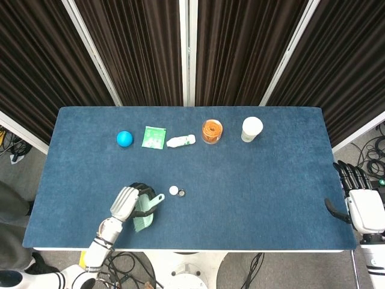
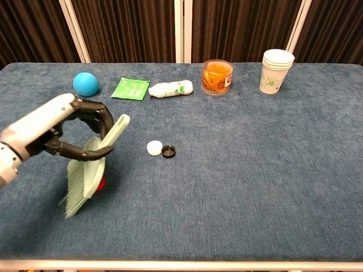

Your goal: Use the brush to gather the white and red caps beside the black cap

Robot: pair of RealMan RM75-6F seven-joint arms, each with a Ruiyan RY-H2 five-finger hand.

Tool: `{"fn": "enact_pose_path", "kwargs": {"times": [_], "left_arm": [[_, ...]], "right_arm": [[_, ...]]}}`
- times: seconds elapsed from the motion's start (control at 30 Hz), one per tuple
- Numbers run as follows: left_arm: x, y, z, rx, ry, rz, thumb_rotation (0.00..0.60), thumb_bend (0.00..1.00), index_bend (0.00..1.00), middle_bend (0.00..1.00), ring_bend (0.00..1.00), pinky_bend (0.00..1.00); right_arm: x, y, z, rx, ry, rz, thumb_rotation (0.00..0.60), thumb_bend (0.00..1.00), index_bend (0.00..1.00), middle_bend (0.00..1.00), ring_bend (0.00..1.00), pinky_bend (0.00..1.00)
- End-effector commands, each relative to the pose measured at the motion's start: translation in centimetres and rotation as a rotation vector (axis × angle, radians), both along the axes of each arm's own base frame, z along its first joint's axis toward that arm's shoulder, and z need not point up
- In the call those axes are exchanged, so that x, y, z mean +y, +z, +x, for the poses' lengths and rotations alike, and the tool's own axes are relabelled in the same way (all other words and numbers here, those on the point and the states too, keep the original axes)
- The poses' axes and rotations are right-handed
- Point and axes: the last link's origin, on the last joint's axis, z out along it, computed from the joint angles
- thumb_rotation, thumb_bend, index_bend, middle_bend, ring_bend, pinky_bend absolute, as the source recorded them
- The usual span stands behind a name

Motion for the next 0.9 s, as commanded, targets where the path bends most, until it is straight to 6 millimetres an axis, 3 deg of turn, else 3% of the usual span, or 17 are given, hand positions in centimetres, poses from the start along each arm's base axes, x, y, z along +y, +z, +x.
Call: {"fn": "enact_pose_path", "kwargs": {"times": [0.03,0.23,0.6,0.9], "left_arm": [[0.1,-1.0,1.1,-0.02,-0.011,-0.006,0.6,0.44,0.56,0.61,0.4,0.37],[1.7,-2.5,3.5,-0.026,-0.043,0.032,0.6,0.44,0.56,0.61,0.4,0.37],[5.8,-4.7,6.1,0.0,-0.041,0.083,0.6,0.44,0.55,0.61,0.4,0.37],[7.6,-6.2,8.6,0.016,-0.068,0.103,0.6,0.44,0.55,0.61,0.4,0.37]], "right_arm": [[0.0,0.0,0.1,0.002,0.002,0.002,0.6,0.22,0.0,0.05,0.0,0.0],[0.0,-0.1,0.2,0.003,0.004,0.004,0.6,0.22,0.0,0.05,0.0,0.0],[0.3,0.2,-0.1,-0.002,-0.005,-0.005,0.6,0.22,0.0,0.05,0.0,0.0],[0.3,0.2,-0.2,-0.003,-0.007,-0.006,0.6,0.22,0.0,0.05,0.0,0.0]]}}
